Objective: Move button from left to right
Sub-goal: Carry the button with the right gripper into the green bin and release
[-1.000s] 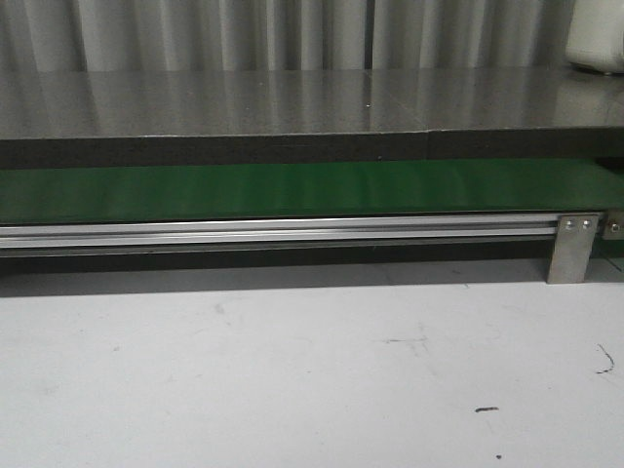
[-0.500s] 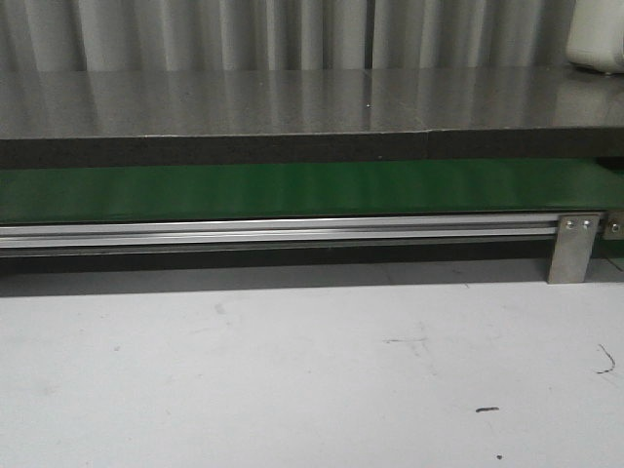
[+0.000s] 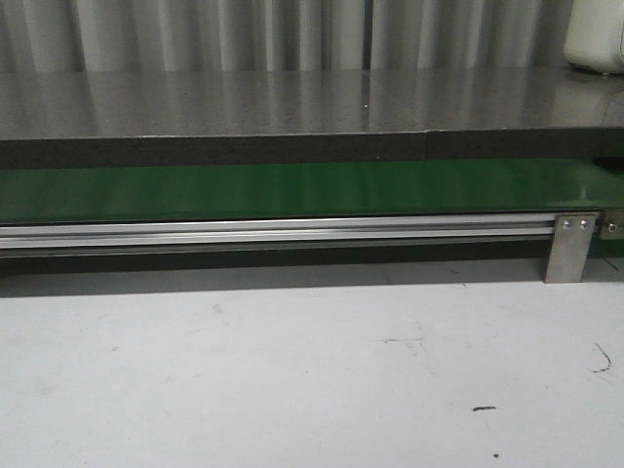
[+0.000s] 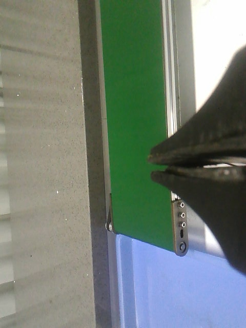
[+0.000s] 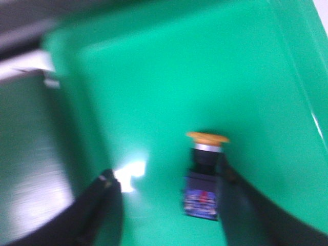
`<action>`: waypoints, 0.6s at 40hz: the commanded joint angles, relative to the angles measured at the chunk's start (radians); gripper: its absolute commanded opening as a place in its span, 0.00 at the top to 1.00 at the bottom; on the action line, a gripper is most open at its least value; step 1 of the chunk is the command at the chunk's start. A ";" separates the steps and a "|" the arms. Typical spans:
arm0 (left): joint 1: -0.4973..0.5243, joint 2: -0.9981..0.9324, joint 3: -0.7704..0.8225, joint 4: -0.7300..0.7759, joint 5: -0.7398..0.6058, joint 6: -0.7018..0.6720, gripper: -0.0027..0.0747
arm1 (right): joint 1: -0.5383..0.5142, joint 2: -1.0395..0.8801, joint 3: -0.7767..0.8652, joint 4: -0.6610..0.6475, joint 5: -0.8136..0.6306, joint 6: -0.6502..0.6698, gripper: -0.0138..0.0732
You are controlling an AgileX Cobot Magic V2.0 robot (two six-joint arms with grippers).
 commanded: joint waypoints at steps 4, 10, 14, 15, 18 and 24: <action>-0.005 0.008 -0.027 -0.012 -0.084 -0.001 0.99 | 0.153 -0.165 -0.015 0.013 -0.005 -0.009 0.81; -0.005 0.008 -0.027 -0.012 -0.084 -0.001 0.99 | 0.259 -0.282 0.093 0.014 -0.095 -0.009 0.92; -0.005 0.008 -0.027 -0.012 -0.084 -0.001 0.99 | 0.306 -0.384 0.202 0.014 -0.188 -0.009 0.92; -0.005 0.008 -0.027 -0.012 -0.084 -0.001 0.99 | 0.313 -0.408 0.227 0.014 -0.208 -0.009 0.92; -0.005 0.008 -0.027 -0.012 -0.084 -0.001 0.99 | 0.329 -0.494 0.327 0.014 -0.266 -0.009 0.92; -0.005 0.008 -0.027 -0.012 -0.084 -0.001 0.99 | 0.329 -0.695 0.523 0.014 -0.356 -0.009 0.92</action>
